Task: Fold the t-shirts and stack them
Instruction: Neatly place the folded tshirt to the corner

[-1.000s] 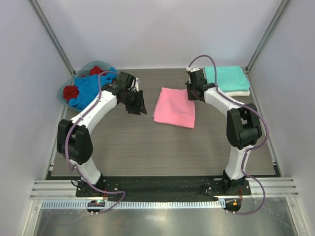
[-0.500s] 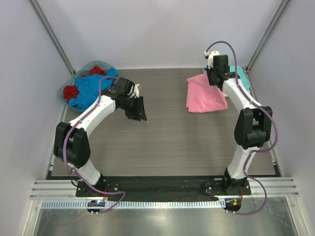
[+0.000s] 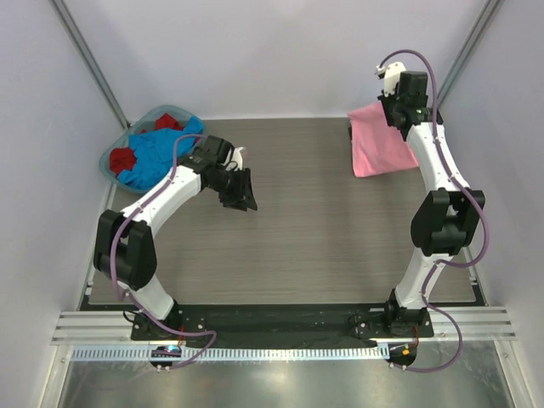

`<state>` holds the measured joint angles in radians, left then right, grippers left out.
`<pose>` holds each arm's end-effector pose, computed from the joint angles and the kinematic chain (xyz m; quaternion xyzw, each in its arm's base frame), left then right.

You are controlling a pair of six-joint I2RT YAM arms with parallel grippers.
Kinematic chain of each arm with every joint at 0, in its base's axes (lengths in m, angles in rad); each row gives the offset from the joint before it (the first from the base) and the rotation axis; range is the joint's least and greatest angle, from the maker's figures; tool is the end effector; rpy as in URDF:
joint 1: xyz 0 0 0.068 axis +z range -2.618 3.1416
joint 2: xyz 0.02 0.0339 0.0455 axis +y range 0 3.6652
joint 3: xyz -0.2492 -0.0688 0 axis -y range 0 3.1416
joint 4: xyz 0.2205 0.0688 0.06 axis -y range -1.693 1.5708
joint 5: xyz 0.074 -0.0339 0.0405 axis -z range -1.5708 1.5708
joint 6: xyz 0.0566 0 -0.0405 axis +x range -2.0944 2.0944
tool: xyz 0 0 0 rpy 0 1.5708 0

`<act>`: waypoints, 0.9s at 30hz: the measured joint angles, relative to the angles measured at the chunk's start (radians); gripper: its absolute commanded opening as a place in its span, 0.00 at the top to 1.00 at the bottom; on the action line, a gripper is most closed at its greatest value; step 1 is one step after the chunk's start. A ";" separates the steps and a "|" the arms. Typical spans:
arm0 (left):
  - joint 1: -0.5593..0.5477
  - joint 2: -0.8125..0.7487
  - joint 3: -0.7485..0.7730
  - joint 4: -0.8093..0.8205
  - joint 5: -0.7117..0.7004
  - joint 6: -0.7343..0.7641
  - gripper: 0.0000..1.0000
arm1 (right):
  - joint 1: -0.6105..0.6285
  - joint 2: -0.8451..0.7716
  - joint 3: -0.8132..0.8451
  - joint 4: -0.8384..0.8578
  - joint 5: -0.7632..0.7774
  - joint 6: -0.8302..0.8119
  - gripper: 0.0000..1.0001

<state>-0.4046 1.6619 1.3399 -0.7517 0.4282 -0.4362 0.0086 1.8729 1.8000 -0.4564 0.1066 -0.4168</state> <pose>0.2947 -0.1518 0.2385 0.0373 0.9478 -0.2861 0.1354 0.4309 -0.0023 0.3294 -0.1569 0.8523 -0.1460 0.4771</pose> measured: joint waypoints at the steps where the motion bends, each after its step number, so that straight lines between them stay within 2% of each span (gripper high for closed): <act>1: 0.000 0.002 0.000 0.000 0.003 0.000 0.60 | -0.010 0.003 0.019 -0.005 -0.003 -0.008 0.99; 9: 0.000 0.013 0.000 0.000 0.010 0.000 0.59 | -0.085 0.135 0.229 -0.024 -0.059 -0.049 0.99; 24: 0.000 0.042 0.000 0.000 0.015 0.000 0.59 | -0.182 0.552 0.600 -0.032 -0.103 -0.055 0.99; 26: 0.000 0.047 0.000 0.001 0.016 0.000 0.60 | -0.192 0.577 0.618 -0.020 -0.113 -0.051 0.93; 27: 0.000 0.048 0.000 0.001 0.018 0.000 0.59 | -0.196 0.587 0.627 -0.016 -0.114 -0.050 0.82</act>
<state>-0.4046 1.7100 1.3399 -0.7509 0.4458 -0.4362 -0.1871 2.4603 2.4268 -0.4721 -0.0074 -0.4671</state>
